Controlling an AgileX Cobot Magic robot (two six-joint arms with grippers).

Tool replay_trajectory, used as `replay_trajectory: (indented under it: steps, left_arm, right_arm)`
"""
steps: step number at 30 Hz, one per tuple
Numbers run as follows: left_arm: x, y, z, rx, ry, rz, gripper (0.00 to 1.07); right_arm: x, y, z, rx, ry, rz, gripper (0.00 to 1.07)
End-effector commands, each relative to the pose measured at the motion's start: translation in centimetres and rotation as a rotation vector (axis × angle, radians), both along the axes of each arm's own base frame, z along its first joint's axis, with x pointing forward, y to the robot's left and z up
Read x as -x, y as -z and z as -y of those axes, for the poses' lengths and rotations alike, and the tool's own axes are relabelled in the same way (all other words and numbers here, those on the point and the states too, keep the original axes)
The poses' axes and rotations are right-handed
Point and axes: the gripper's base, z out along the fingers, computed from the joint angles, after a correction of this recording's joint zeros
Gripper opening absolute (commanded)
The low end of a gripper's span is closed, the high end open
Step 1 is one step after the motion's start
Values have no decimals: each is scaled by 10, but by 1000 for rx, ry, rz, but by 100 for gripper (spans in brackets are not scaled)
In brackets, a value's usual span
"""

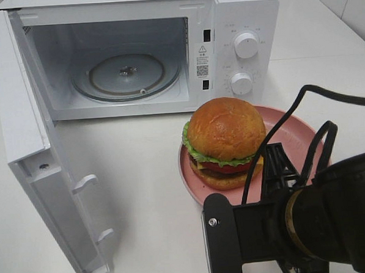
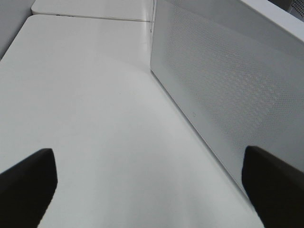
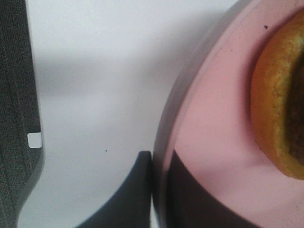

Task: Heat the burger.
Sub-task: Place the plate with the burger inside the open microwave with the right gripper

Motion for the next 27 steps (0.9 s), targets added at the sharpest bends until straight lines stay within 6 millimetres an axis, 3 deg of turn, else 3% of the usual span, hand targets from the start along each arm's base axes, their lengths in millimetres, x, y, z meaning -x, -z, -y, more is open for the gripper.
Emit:
replay_trajectory:
  steps: [1,14,27]
  left_arm:
    - [1,0,0,4,-2,26,98]
    - [1,0,0,4,-2,26,98]
    - [1,0,0,4,-2,26,98]
  right_arm:
    - [-2,-5,-3,7,-84,32,0]
    - [-22,-4,2,15,-258,21,0]
    - [-51,-23,-1,-19,-372,0,0]
